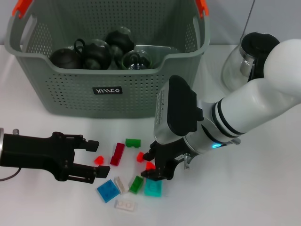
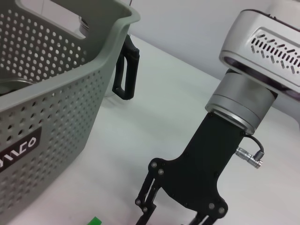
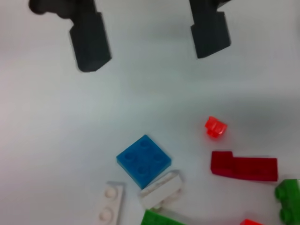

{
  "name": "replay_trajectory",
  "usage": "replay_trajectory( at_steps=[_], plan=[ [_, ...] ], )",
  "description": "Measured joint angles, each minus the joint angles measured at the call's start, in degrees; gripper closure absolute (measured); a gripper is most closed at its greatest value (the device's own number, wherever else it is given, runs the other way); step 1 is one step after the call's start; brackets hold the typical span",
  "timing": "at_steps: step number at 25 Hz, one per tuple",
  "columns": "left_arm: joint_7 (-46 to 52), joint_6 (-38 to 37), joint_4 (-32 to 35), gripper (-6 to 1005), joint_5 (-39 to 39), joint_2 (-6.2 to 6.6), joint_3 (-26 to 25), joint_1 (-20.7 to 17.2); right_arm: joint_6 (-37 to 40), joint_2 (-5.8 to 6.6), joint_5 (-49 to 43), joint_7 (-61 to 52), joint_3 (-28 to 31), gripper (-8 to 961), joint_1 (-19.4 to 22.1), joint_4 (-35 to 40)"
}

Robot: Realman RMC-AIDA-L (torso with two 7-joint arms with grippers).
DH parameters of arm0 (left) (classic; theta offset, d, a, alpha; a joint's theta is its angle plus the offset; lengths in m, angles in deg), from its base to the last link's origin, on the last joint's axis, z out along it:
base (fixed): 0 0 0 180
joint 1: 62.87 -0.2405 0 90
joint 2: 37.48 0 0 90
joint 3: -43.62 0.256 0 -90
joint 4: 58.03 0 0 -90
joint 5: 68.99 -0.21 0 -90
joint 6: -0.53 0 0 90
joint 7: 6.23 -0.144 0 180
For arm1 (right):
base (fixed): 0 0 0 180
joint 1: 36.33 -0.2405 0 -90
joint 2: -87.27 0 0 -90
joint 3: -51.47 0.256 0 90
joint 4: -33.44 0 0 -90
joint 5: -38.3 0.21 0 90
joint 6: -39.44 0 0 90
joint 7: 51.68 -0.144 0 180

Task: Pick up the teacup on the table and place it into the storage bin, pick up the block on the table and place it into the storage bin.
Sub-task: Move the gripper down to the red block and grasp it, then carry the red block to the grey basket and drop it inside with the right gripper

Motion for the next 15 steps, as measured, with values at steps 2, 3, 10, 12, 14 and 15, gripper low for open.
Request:
replay_trajectory(
  at_steps=[2, 3, 10, 12, 14, 15],
  plan=[
    [0.0, 0.0, 0.0, 154, 0.0, 0.0, 0.0, 0.0, -0.9, -0.01, 0.1, -0.7, -0.6, 422, 0.0, -0.2],
    [0.0, 0.0, 0.0, 154, 0.0, 0.0, 0.0, 0.0, -1.2, 0.0, 0.1, -1.2, -0.9, 460, -0.1, -0.3],
    [-0.1, 0.0, 0.0, 154, 0.0, 0.0, -0.3, -0.3, -0.1, 0.42, 0.1, -2.3, -1.6, 742, 0.0, 1.2],
    [-0.1, 0.0, 0.0, 154, 0.0, 0.0, -0.5, -0.3, 0.8, 0.72, -0.4, -3.4, -1.3, 741, 0.6, 3.0],
    [-0.2, 0.0, 0.1, 154, 0.0, 0.0, -0.6, -0.3, 3.3, 1.04, -2.4, -5.3, 0.6, 740, 1.7, 6.3],
    [-0.2, 0.0, 0.1, 154, 0.0, 0.0, -0.7, -0.3, 4.7, 1.16, -3.6, -6.1, 1.8, 740, 2.1, 7.8]
  ],
)
